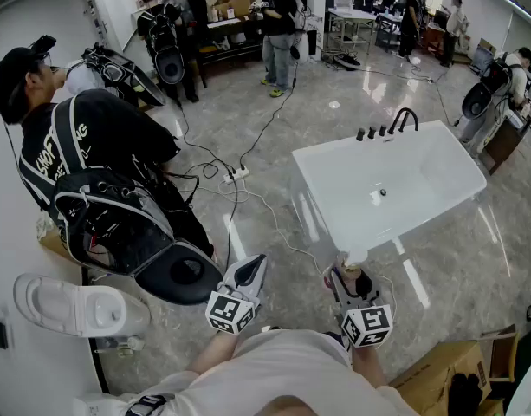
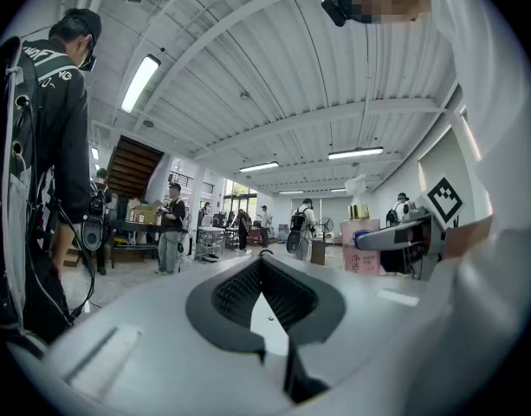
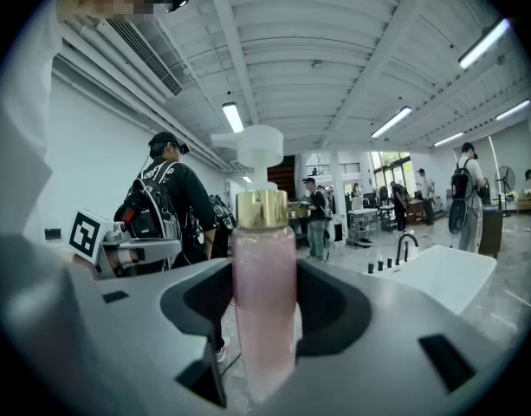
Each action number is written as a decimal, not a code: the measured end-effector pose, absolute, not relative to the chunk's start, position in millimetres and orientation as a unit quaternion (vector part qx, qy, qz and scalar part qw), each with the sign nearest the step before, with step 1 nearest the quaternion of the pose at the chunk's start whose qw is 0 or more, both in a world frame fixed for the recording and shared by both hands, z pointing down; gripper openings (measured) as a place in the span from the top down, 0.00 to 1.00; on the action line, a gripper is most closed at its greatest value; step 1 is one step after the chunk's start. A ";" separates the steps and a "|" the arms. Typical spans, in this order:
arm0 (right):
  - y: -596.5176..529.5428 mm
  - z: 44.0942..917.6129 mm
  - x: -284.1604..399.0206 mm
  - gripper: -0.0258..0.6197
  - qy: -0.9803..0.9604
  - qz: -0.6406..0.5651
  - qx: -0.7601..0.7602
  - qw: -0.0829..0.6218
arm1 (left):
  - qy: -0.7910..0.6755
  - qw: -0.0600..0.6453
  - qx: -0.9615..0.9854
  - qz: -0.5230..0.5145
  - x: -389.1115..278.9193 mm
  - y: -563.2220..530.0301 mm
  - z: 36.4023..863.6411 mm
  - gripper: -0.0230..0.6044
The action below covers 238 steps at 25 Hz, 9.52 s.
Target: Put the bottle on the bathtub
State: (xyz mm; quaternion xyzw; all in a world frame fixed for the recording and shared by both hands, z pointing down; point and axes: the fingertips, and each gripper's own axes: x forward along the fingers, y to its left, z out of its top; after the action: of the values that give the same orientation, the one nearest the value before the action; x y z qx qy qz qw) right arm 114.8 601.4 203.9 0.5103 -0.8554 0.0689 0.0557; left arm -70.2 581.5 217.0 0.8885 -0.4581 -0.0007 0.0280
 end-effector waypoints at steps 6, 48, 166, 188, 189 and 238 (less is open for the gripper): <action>604.5 205.7 111.8 0.62 -0.859 0.068 0.504 0.057 | -0.457 0.035 0.889 0.000 -68.3 581.7 221.1 0.96; 390.7 206.9 65.2 0.62 -0.877 0.083 0.473 0.031 | -0.482 0.050 0.875 -0.004 -129.0 386.3 232.6 0.96; -254.5 600.0 81.5 0.62 -0.832 0.144 0.508 0.172 | -0.463 0.154 0.871 0.053 -90.4 -102.9 536.1 0.96; -251.5 598.2 70.9 0.48 -0.846 0.117 0.498 0.148 | -0.472 0.158 0.866 0.054 -98.6 -104.4 538.0 0.96; -250.7 595.3 70.3 0.45 -0.847 0.116 0.499 0.144 | -0.472 0.160 0.865 0.054 -99.7 -103.8 537.7 0.96; -73.2 394.4 78.3 0.95 -0.817 0.184 0.534 0.118 | -0.463 0.095 0.881 0.020 -77.4 -82.2 356.9 0.96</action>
State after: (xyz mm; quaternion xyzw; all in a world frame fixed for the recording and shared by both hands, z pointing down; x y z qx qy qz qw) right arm 78.3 -73.2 394.4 0.5342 -0.8167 0.1839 0.1178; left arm -77.4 -82.2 356.9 0.8809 -0.4632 0.0199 0.0953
